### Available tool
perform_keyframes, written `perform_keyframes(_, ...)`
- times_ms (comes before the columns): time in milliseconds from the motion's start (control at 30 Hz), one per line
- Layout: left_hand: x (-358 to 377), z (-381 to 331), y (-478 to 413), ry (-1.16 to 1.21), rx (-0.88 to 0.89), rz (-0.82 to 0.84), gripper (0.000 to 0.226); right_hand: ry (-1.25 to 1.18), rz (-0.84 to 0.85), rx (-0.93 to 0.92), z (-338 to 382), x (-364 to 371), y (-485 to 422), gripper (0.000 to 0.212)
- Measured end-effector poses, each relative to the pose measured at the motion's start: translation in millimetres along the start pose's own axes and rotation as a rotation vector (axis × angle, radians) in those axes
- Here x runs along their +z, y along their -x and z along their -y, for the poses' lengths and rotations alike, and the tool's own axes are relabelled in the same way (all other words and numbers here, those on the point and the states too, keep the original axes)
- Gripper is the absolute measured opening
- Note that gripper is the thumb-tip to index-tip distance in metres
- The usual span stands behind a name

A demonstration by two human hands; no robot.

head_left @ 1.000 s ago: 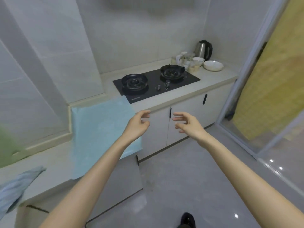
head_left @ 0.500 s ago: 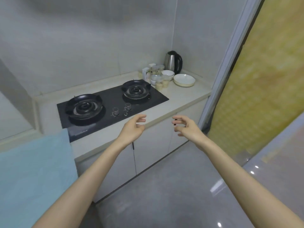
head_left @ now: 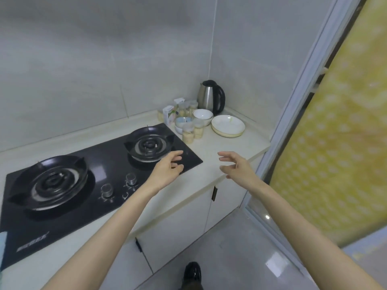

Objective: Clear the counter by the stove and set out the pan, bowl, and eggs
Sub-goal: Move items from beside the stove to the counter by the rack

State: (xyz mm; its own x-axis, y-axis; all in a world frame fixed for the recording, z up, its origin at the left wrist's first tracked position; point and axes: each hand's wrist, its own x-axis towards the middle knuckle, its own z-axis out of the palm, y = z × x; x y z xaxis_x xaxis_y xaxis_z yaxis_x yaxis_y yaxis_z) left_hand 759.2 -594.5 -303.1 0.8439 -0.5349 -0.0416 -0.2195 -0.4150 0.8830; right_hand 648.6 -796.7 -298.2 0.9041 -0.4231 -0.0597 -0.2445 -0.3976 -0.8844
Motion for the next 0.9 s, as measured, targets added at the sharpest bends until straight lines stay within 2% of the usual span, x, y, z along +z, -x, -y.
perform_keyframes(300,16,-3,-173,-0.02,-0.035,0.017,0.066,0.108,0.056,0.014,-4,-13,-176,0.054)
perform_keyframes(500,19,-1,-252,-0.064,-0.001,-0.031,0.061,0.177,0.101,-0.018,-20,-12,-279,0.057)
perform_keyframes(633,24,14,-295,-0.038,-0.058,-0.075,0.061,0.221,0.191,-0.014,-37,-6,-338,0.061)
perform_keyframes(733,32,34,-328,-0.012,-0.137,-0.112,0.072,0.239,0.274,-0.021,-49,3,-382,0.066)
perform_keyframes(833,45,48,-351,0.018,-0.21,-0.186,0.073,0.236,0.32,-0.105,-66,13,-424,0.07)
perform_keyframes(900,55,55,-359,0.016,-0.265,-0.214,0.076,0.287,0.327,-0.172,-68,14,-437,0.061)
